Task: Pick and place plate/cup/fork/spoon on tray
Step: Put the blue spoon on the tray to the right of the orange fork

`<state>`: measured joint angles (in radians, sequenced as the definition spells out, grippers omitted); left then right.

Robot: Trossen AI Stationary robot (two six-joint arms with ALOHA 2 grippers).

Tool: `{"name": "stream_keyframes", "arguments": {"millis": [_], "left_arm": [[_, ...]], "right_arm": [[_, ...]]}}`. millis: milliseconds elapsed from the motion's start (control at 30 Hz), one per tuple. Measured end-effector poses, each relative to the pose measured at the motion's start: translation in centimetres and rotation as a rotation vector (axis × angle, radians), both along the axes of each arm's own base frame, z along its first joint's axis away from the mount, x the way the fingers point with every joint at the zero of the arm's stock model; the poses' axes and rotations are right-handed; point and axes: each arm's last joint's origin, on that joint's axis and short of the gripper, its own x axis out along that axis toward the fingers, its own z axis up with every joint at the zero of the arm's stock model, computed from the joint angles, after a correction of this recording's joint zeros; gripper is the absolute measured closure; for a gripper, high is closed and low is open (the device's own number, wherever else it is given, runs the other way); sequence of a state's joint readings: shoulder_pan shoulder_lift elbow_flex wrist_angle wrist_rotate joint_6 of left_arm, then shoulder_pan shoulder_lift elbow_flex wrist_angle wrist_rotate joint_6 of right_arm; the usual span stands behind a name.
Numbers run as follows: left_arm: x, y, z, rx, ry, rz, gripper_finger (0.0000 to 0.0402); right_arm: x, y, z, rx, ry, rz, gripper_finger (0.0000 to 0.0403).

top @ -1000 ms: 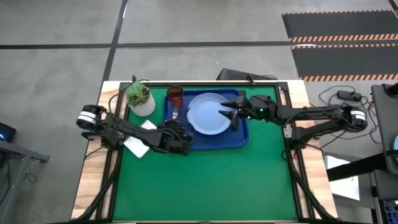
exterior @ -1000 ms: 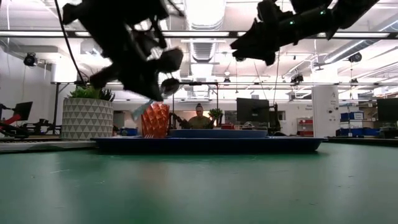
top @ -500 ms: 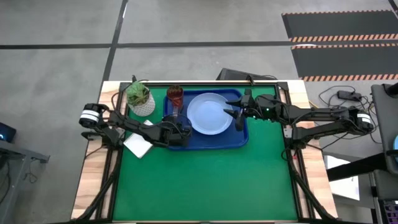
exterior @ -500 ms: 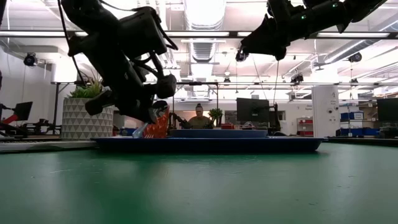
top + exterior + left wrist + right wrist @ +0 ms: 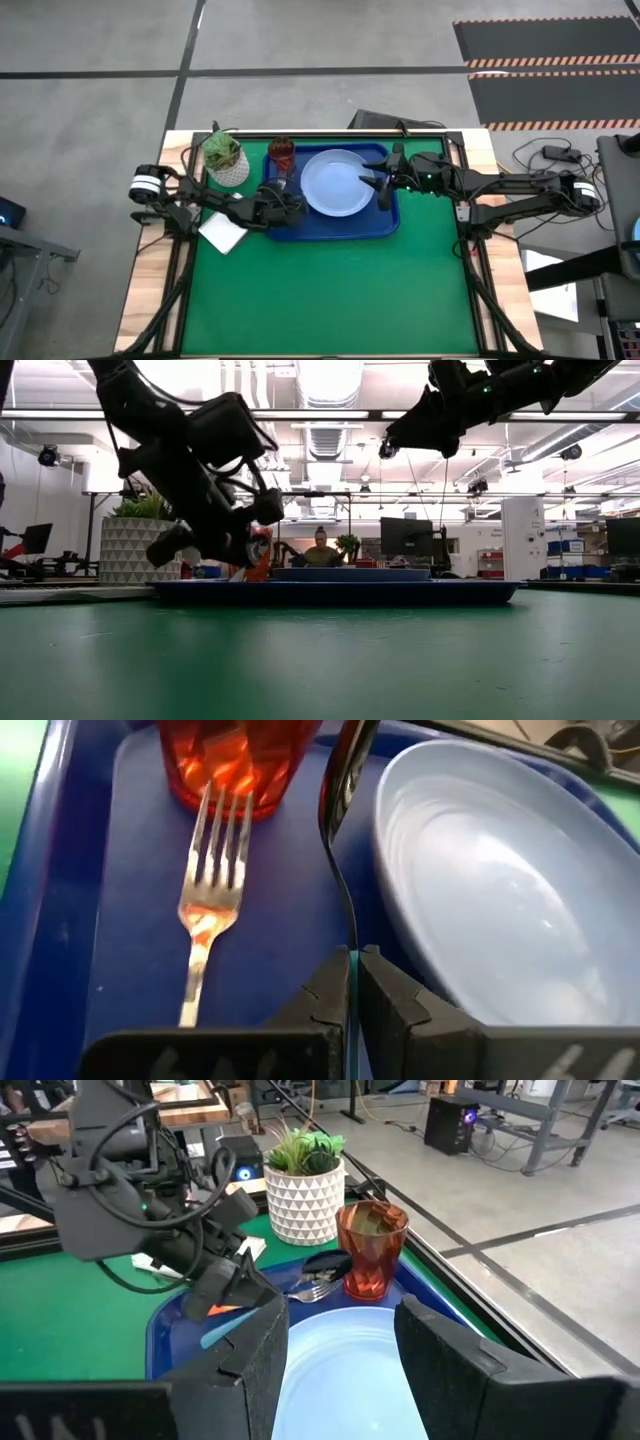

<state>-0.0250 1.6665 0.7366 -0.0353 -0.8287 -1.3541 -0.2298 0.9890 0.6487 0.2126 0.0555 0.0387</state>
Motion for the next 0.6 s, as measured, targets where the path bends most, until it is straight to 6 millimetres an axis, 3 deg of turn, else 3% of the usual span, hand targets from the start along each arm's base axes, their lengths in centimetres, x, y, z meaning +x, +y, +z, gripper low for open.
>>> {"name": "stream_keyframes", "arguments": {"millis": [600], "left_arm": [[-0.24, -0.05, -0.44, -0.018, -0.027, -0.012, 0.0399]], "right_arm": [[-0.03, 0.01, -0.12, -0.005, 0.015, 0.002, 0.0232]]}}
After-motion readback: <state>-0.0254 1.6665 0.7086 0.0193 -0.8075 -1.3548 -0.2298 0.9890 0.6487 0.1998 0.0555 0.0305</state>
